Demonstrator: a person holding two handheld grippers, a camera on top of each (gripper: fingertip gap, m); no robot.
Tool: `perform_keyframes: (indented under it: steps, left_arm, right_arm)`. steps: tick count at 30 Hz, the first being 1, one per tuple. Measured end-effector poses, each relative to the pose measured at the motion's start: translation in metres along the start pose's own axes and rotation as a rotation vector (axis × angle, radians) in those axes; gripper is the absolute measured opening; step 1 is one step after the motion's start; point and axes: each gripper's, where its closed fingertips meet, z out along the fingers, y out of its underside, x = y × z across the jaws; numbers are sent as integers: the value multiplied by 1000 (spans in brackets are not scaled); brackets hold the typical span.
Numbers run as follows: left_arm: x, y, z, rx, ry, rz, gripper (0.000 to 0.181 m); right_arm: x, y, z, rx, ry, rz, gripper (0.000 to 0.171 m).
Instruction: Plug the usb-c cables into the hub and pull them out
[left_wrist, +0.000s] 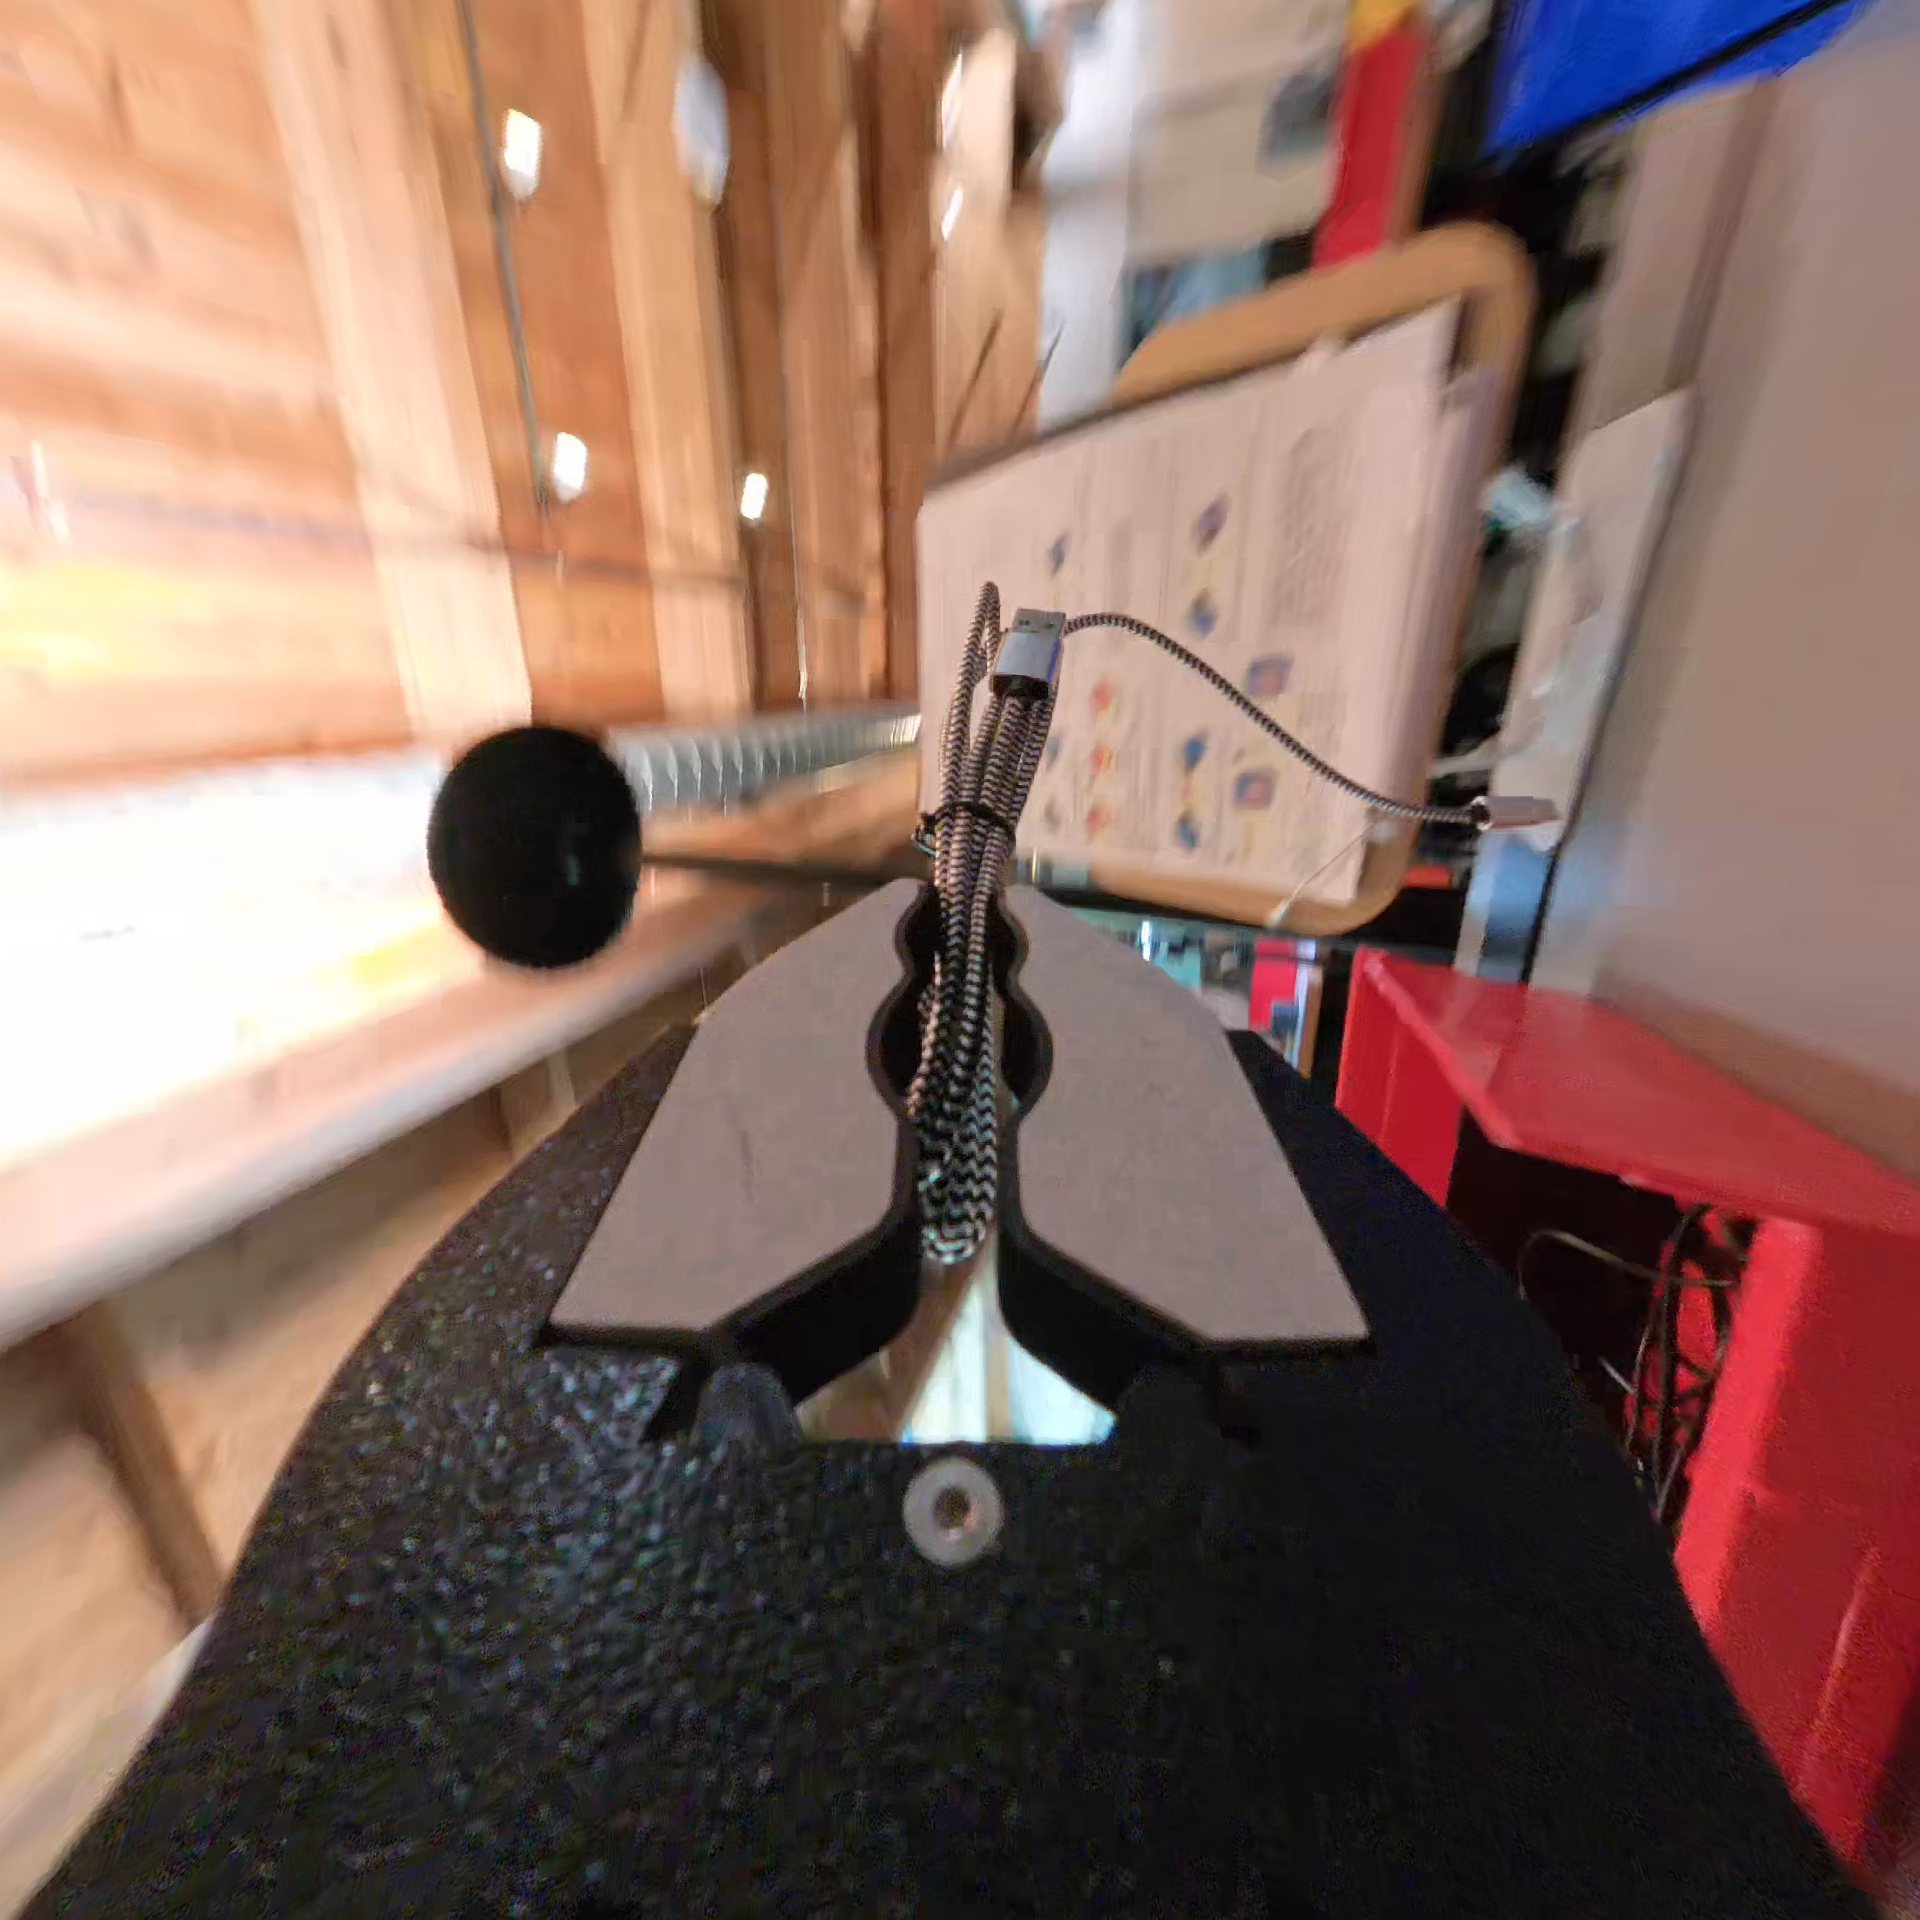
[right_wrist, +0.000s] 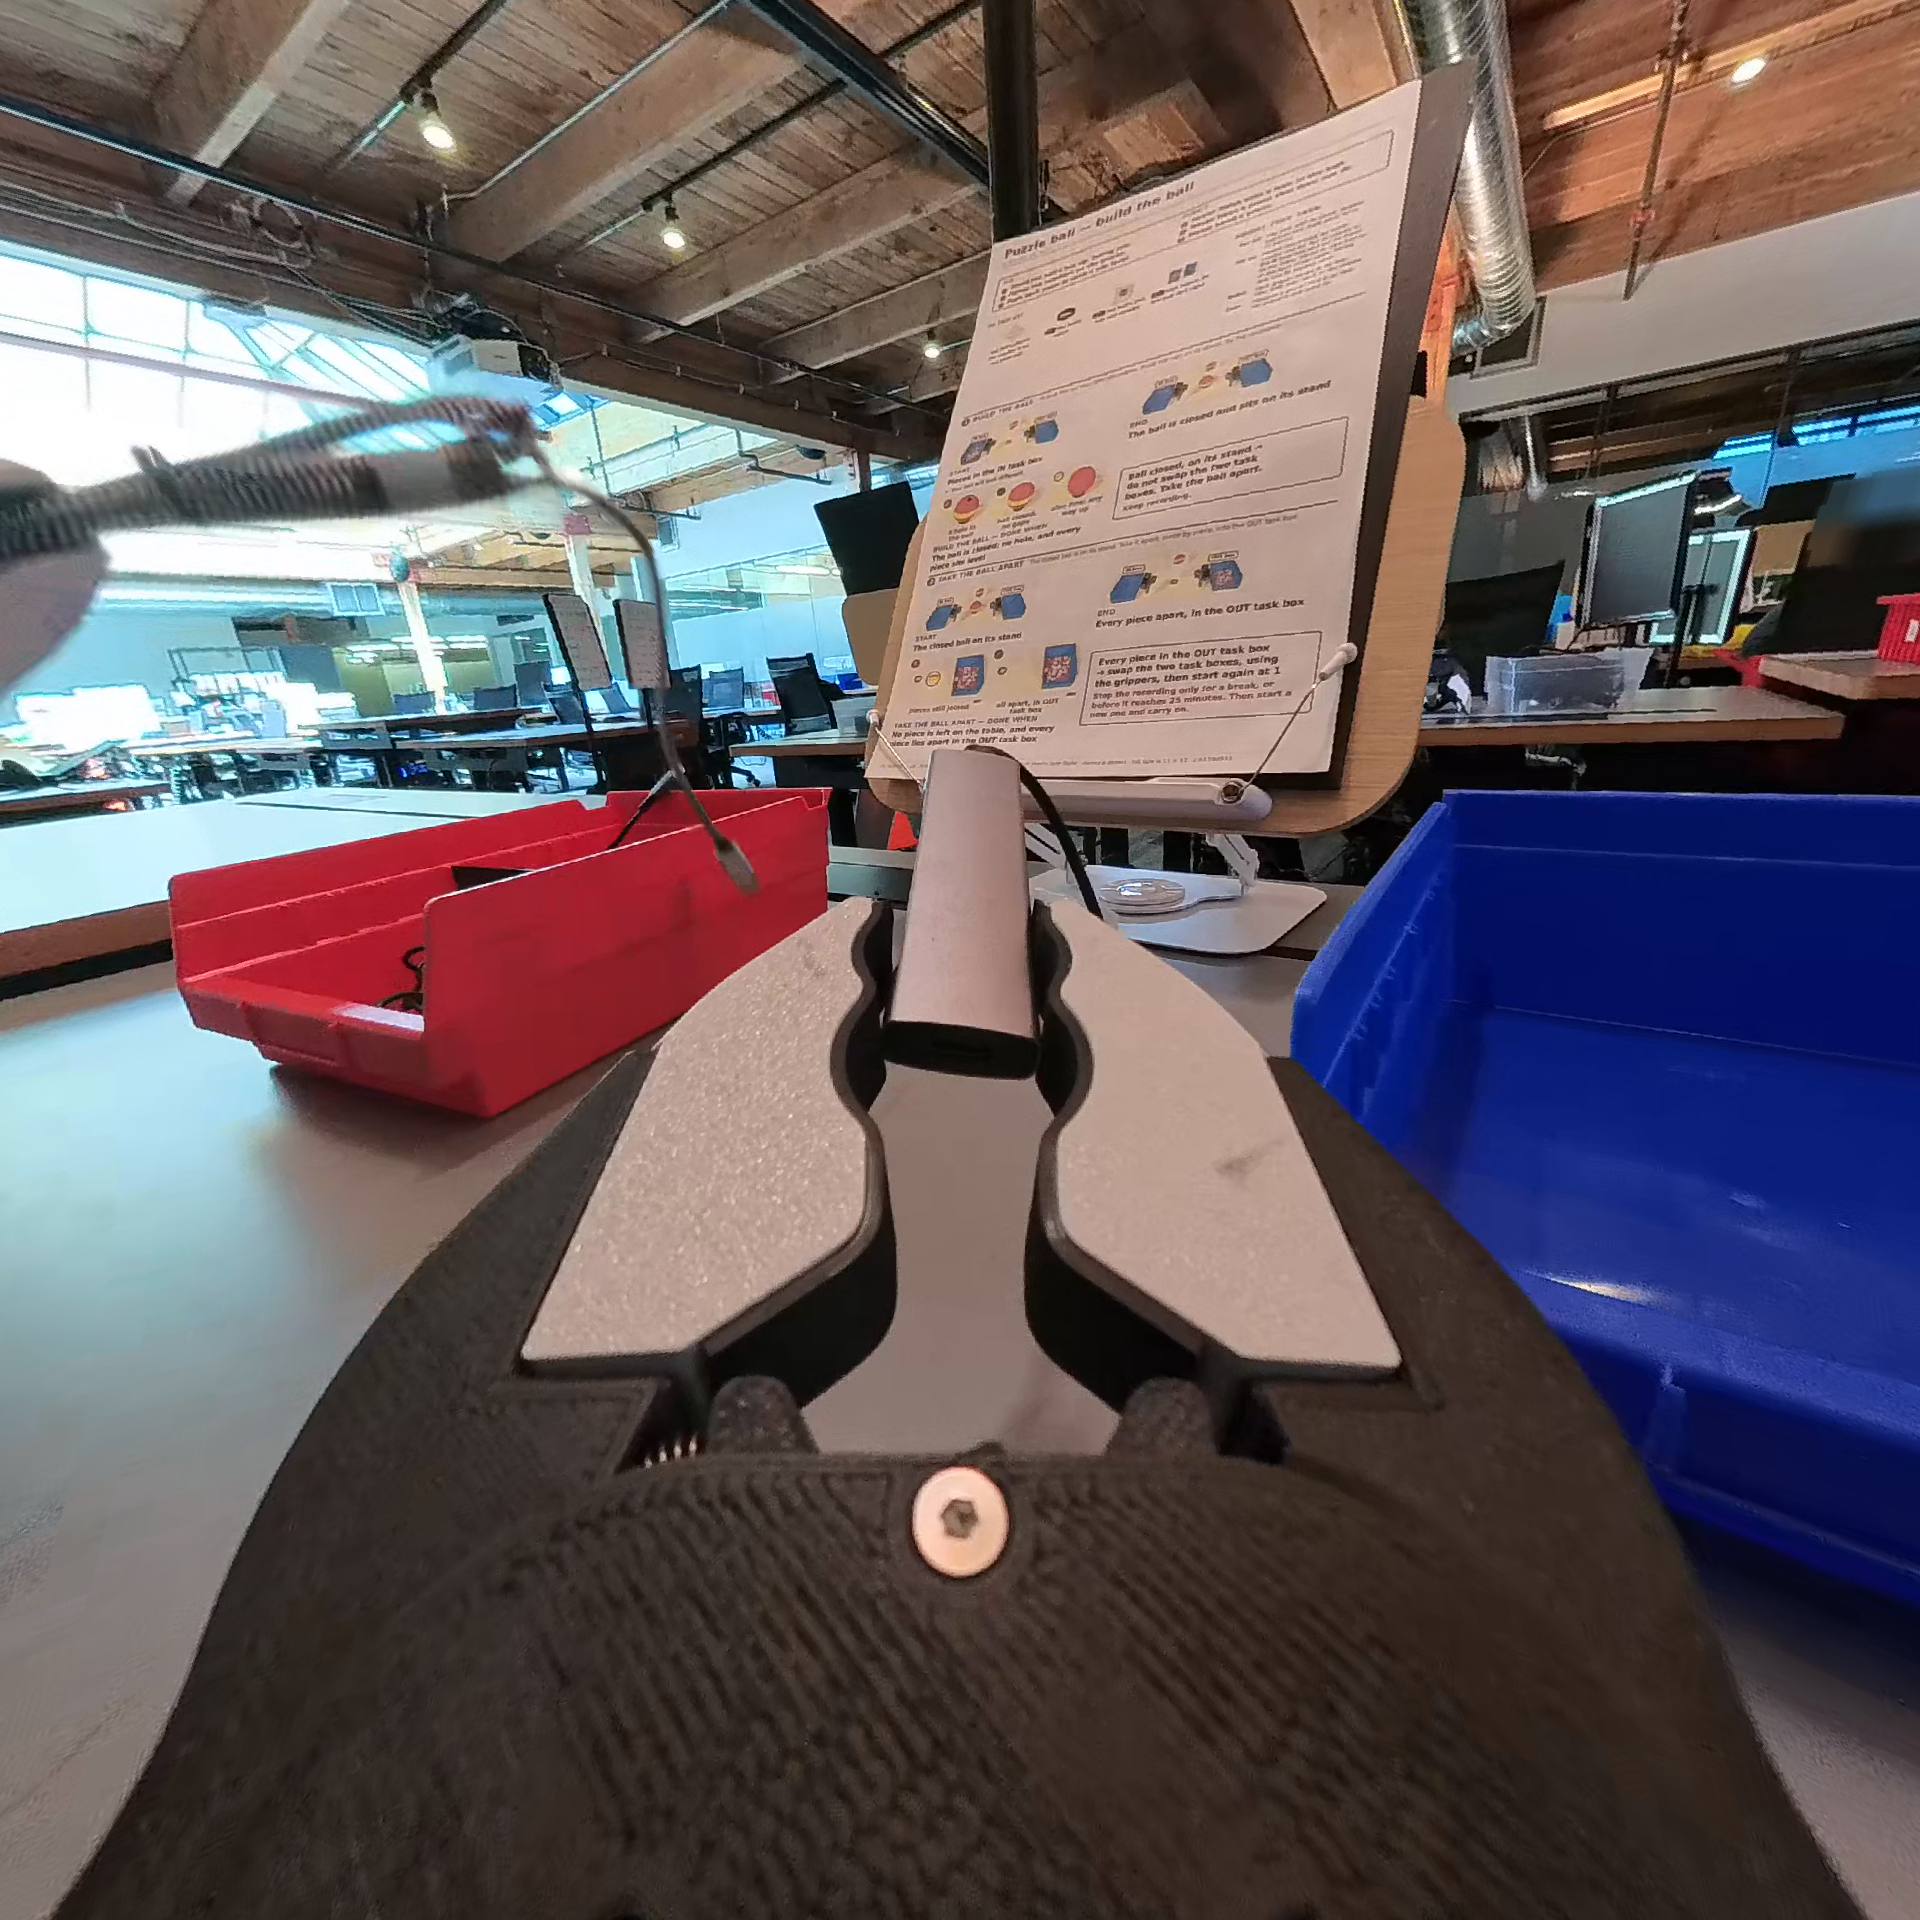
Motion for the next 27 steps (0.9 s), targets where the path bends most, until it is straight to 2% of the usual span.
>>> perform_keyframes:
  steps: [3,5,7,10,14,16,19,20,21,22,25,27]
  left_arm:
    - [55,-50,-27,252,111,228,9]
    - [90,-71,-53,378,215,272,10]
    - [112,-80,-73,438,312,261,11]
    - [127,-77,-87,444,469,137,13]
    - [135,-59,-91,379,718,-165,28]
    - [138,-47,-92,317,859,-330,42]
    - [151,-28,-109,171,1194,-589,58]
    - [149,-23,-110,107,1257,-699,63]
    - [143,-22,-107,46,1294,-835,68]
    - [135,-23,-98,-43,1299,-989,66]
    - [128,-27,-65,-453,1218,-1416,60]
    - [136,-47,-52,-580,1261,-1596,59]
  right_arm:
    - [2,0,0,4,4,16,26]
    - [3,-1,-1,5,4,22,26]
    - [2,0,0,3,1,19,26]
    - [1,0,0,-2,-2,14,26]
    - [0,1,1,-4,-5,4,26]
    - [-1,0,0,-4,-6,1,26]
    - [-1,1,1,-5,-7,2,26]
    - [-1,1,1,-6,-7,0,26]
    - [-1,1,1,-6,-7,-1,26]
    - [-1,1,1,-7,-7,-3,26]
    - [-2,1,2,-9,-9,-8,26]
    - [-3,2,2,-11,-10,-17,26]
